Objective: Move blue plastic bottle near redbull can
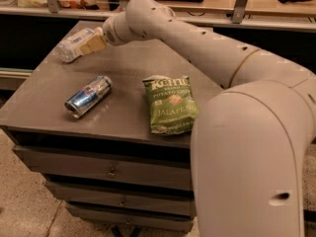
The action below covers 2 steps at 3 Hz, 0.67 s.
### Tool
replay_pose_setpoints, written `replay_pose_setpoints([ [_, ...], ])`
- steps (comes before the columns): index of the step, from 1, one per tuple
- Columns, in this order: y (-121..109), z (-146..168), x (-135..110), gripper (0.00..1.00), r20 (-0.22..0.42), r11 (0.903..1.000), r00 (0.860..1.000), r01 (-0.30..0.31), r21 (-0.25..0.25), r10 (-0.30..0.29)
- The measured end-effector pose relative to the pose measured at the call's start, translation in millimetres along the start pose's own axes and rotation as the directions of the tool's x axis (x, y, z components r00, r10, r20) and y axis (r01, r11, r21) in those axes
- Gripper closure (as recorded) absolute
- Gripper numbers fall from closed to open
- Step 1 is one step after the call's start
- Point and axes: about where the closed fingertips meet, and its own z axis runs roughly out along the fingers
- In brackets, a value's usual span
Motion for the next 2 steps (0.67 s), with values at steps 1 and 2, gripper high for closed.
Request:
replay_pose_setpoints([
  [1,0,15,-3,0.0,0.002,0.9996,1.0,-0.003,-0.029,0.003],
  [2,8,31,-16,0.0,0.031,0.9961,0.999,0.016,-0.087,-0.013],
])
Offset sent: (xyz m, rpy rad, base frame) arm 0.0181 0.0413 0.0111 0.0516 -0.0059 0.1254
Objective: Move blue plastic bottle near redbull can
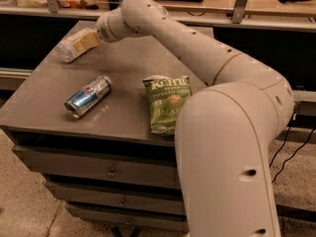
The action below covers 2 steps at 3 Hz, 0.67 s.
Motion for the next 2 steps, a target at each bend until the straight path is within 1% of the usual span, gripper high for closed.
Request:
replay_pose_setpoints([
  [1,7.8,9.0,-9.3,0.0,0.013,0.9984,0.999,0.035,-0.045,-0.034],
  [2,14.3,15.7,-15.6,0.0,0.023,0.9947,0.998,0.065,-0.08,-0.063],
])
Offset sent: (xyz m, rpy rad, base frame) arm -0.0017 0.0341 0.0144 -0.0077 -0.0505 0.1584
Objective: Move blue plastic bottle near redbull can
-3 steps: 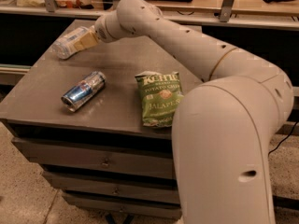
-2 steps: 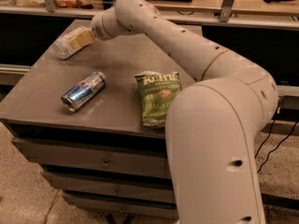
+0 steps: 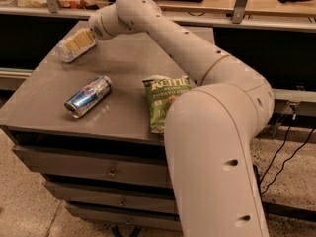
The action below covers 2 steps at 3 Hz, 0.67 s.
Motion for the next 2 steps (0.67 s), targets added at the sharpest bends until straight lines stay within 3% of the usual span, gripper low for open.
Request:
replay_pose_setpoints([
  [2,11.3,17.1,-8.9,0.0,0.001,0.9977,1.0,0.023,-0.063,-0.023],
])
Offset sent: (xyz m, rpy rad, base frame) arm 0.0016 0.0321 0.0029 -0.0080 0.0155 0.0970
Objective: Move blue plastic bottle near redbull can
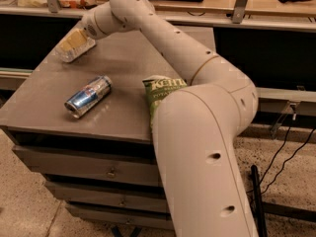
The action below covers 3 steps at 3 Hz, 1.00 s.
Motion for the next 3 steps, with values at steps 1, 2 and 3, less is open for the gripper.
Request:
replay_pose_setpoints([
  [1,3,9,-1,0.0,-0.003,0.9998,1.0,0.001,-0.02,-0.001],
  [2,6,18,0,0.0,-0.006,0.9993,1.0,0.003,-0.036,-0.003],
  [3,10,26,4,0.0,-0.018,0.9984,1.0,0.014,-0.054,-0.015],
])
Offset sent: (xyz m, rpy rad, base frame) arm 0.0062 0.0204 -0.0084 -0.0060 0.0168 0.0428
